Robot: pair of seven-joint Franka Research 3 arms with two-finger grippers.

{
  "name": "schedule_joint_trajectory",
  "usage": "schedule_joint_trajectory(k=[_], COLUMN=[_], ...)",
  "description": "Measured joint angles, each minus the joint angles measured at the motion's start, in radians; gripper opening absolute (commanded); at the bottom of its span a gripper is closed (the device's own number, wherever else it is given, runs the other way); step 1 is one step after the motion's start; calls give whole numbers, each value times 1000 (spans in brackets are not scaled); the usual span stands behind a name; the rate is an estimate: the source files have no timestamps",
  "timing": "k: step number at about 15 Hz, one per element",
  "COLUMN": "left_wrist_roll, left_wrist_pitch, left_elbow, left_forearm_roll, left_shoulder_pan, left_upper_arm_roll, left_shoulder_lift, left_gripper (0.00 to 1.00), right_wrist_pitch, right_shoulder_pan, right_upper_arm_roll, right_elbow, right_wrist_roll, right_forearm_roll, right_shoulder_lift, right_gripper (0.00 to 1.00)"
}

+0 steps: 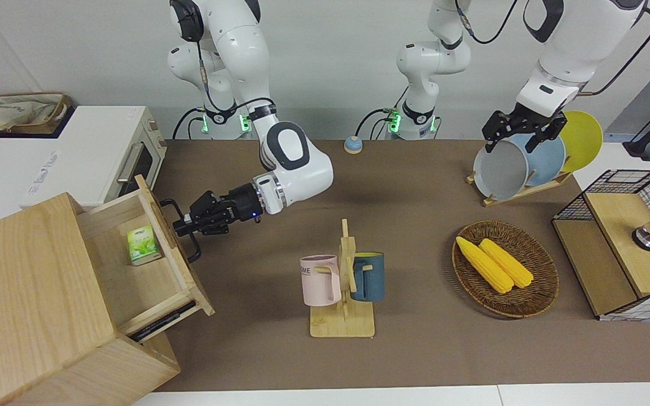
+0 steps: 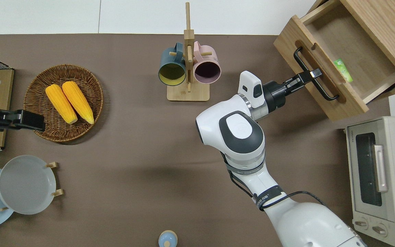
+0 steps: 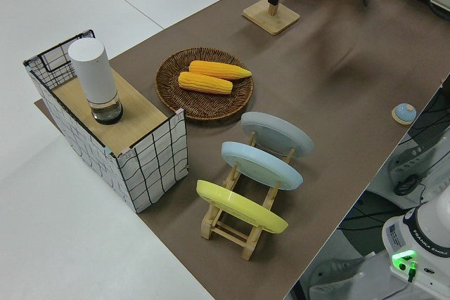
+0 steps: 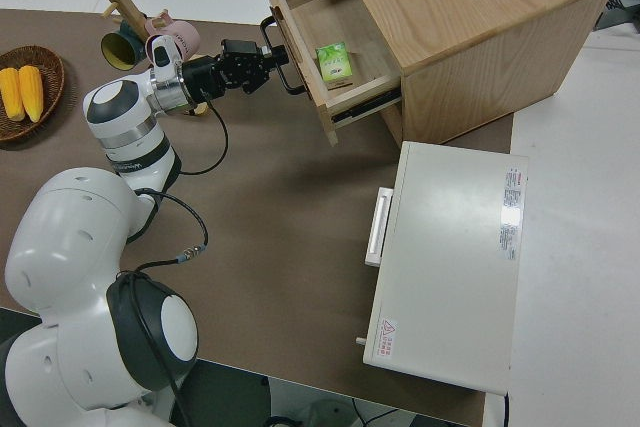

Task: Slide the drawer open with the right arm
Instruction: 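Pull the drawer handle toward the robot with the right gripper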

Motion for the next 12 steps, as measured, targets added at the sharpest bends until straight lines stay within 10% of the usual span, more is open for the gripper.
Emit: schedule_joint_trajectory(k=[12], left_wrist_roll=[0], left_wrist_pitch=[0], left_elbow=[0], left_forearm_roll=[0], left_shoulder_pan=[0], left_upper_arm_roll=[0], left_shoulder_lift=[0], left_gripper=[993], right_wrist_pitch=[-101], right_shoulder_pan=[124], right_upper_arm_roll=[0], right_elbow=[15], right_wrist_roll=[-1], right_forearm_roll=[97], right_shoulder_lift=[-1], right_gripper=[0])
